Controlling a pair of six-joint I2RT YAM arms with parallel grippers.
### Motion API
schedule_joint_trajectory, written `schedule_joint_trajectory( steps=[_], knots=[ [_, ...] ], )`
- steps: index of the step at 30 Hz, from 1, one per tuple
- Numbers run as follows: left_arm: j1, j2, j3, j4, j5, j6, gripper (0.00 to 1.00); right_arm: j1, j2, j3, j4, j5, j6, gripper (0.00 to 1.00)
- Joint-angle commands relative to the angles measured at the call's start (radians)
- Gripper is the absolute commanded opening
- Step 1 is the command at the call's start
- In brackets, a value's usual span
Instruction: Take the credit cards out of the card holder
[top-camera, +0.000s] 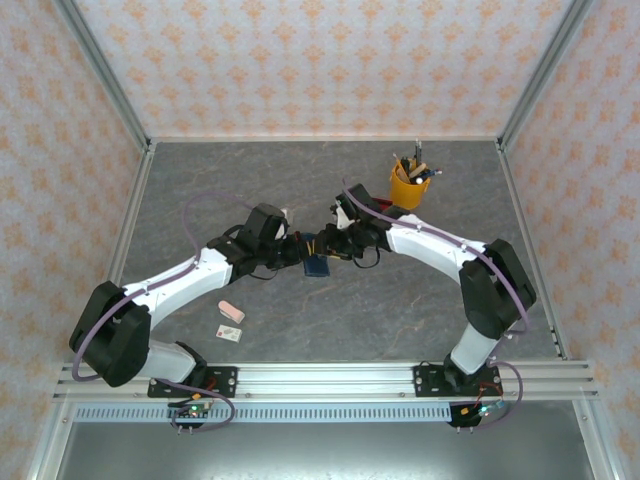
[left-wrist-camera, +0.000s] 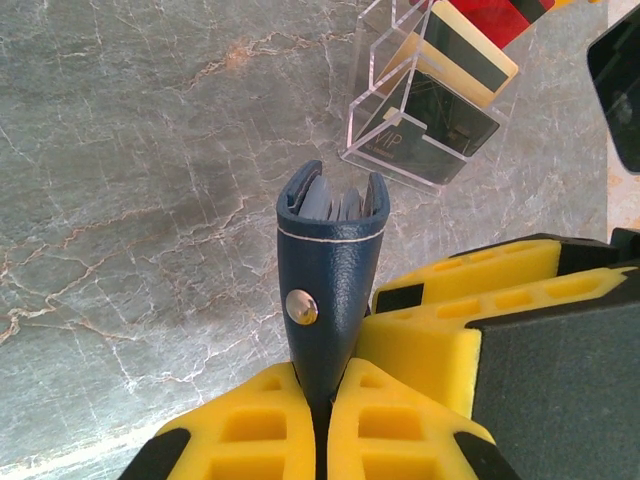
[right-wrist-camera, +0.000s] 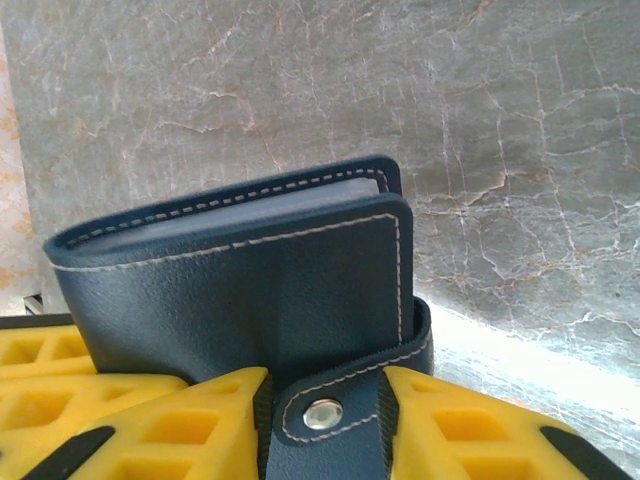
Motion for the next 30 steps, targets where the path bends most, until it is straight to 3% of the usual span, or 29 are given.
schedule_joint_trajectory(
  steps=[1,11,21,24,30],
  knots=[
    [0.007,0.007,0.031,0.042,-0.026,-0.007,0.00,0.009,0.020,0.014,-0.053,0.024,-0.023,0.33],
    [0.007,0.015,0.025,0.058,-0.026,-0.018,0.00,0.011,0.038,0.020,-0.098,0.041,-0.034,0.26],
    [0.006,0.026,0.025,0.086,0.019,-0.017,0.00,0.035,0.071,0.058,-0.100,0.027,-0.038,0.33],
    [0.007,0.022,0.023,0.082,0.014,-0.017,0.00,0.035,0.077,0.064,-0.123,0.089,-0.028,0.28],
    [0.006,0.003,0.019,0.041,-0.044,-0.012,0.00,0.035,0.098,0.069,-0.181,0.199,-0.001,0.08]
  ],
)
